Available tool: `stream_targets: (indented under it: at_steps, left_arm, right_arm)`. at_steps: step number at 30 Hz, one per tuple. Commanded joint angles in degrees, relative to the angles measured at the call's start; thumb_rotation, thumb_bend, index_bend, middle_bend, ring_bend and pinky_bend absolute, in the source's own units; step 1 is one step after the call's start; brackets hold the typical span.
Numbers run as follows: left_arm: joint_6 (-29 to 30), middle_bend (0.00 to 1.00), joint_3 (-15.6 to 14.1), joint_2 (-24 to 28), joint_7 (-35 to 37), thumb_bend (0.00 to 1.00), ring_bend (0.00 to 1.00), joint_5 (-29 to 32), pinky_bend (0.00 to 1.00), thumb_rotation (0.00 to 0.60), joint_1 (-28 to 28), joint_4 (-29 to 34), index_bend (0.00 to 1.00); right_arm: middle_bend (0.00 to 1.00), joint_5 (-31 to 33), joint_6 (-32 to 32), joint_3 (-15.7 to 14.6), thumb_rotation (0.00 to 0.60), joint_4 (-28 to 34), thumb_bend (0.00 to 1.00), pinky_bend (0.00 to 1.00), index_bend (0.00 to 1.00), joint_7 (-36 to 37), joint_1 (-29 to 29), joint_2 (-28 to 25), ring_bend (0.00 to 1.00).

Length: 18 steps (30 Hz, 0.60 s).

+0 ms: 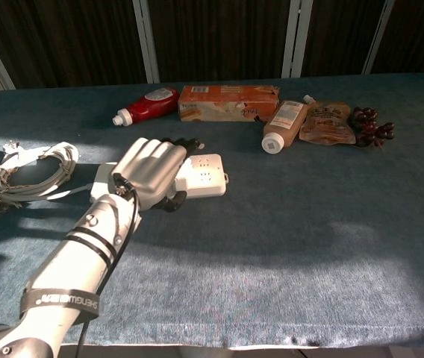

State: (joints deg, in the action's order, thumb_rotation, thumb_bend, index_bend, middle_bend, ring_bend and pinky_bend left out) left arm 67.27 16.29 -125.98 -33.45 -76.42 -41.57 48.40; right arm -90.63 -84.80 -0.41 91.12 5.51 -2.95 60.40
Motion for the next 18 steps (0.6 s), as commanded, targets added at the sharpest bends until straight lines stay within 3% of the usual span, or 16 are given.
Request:
stream_targets:
  at_steps: [1,10,18]
  left_arm:
    - [-0.04,0.23,0.13,-0.15,0.06,0.39,0.22,0.25,0.35,0.600,-0.14,-0.06,0.15]
    - [0.23,0.23,0.76,-0.57,0.23,0.39,0.24,1.15,0.38,0.600,-0.68,-0.16,0.16]
    - [1.77,0.49,0.01,-0.58,3.18,0.46,0.49,-0.20,0.62,0.600,-1.06,-0.75,0.42]
  right_arm:
    - [0.00,0.04,0.01,0.02,0.600,-0.02,0.19,0.00,0.00,0.02,0.01,-0.01,0.00]
    - [0.00,-0.10,0.06,-0.04,0.600,0.06,0.19,0.00,0.00,0.02,0.05,-0.09,0.00]
    - [0.00,-3.00,0.11,-0.15,0.600,-1.15,0.19,0.00,0.00,-0.77,-1.20,0.85,0.00]
